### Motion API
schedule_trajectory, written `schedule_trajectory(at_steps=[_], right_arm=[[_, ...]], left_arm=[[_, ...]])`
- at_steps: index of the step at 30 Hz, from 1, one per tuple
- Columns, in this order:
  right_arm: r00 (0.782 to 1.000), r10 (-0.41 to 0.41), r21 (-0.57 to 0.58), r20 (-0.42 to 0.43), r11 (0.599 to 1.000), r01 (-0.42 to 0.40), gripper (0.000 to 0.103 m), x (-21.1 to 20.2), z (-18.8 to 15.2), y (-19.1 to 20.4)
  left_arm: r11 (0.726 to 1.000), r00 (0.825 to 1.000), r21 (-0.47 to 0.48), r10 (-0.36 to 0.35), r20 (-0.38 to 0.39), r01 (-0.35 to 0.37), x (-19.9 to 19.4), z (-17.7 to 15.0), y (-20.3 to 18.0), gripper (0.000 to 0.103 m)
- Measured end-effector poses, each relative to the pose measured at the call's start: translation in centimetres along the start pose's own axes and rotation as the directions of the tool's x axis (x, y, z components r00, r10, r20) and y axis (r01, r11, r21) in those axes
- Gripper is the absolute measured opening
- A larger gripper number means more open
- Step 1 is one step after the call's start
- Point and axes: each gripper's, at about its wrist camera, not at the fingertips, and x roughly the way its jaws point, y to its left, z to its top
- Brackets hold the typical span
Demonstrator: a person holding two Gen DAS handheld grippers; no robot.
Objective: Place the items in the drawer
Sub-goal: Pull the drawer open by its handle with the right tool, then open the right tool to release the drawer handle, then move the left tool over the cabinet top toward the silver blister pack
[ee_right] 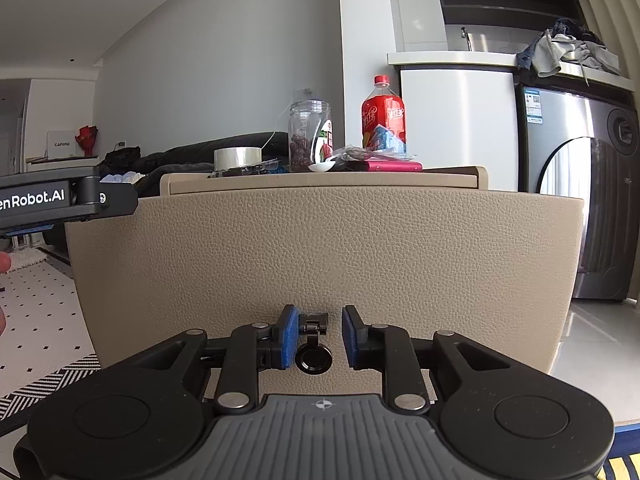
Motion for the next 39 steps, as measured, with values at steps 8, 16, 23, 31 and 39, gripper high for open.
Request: schedule_trajectory(at_steps=[8, 16, 23, 31, 39], right_arm=[[0.999, 0.032, -0.001, 0.035, 0.999, -0.032, 0.029, -1.1, 0.8, -0.7], [0.987, 0.104, -0.032, 0.123, 0.994, -0.101, 0.039, -2.1, 1.7, -1.1], [0.972, 0.12, 0.005, 0.202, 0.992, -0.124, 0.043, -2.3, 3.0, -2.1], [0.942, 0.174, 0.018, 0.287, 0.982, -0.187, 0.045, -2.1, 4.6, -3.4], [0.936, 0.205, 0.04, 0.286, 0.974, -0.225, 0.045, -2.1, 4.4, -4.4]], left_arm=[[1.0, 1.0, -0.017, 0.013, -0.003, -0.014, -0.2, 1.6, -0.6, 0.103], [0.998, 0.999, -0.045, 0.034, -0.011, -0.035, 0.1, 4.3, -0.4, 0.103], [0.999, 0.999, -0.025, 0.022, -0.033, -0.023, 0.9, 6.4, -1.4, 0.103], [0.999, 0.997, -0.002, 0.048, -0.055, -0.048, 3.3, 8.2, -2.1, 0.103], [0.999, 0.995, 0.009, 0.039, -0.095, -0.038, 5.8, 9.8, -3.0, 0.103]])
